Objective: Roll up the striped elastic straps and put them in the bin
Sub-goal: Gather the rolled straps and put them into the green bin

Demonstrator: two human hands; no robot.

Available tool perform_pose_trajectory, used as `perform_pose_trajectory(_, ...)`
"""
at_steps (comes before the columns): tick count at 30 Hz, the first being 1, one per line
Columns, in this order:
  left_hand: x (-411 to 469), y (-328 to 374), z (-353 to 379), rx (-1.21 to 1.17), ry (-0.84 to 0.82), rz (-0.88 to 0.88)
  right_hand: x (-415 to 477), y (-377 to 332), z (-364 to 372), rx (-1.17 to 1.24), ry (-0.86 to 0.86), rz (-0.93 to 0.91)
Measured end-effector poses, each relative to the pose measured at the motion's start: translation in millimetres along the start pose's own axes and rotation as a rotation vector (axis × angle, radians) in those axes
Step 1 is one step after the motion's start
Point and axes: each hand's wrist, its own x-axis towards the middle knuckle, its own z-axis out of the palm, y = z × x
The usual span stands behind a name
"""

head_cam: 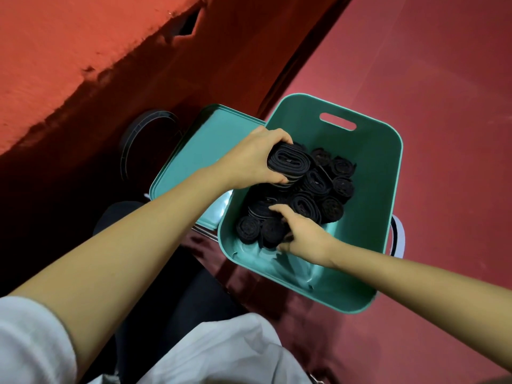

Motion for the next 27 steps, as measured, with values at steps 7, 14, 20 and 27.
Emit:
perform_pose_trajectory(7,1,5,1,0.071,0.025,0.026,-37,-11,-50,0.022,0.56,-0.117)
perform_pose_trajectory(14,1,35,-10,-0.047,-0.006,0.095,-33,-24,-95,-0.101,0.593,-0.07)
perform_pose_trajectory(20,-9,41,-12,-0.111,-0.036,0.047,-39,-25,-117,-0.448,0.538,-0.137)
perform_pose_trajectory(27,-18,48,-1,-0.136,-0.044,0.063,-47,-35,-113,-0.097,0.258,-0.078)
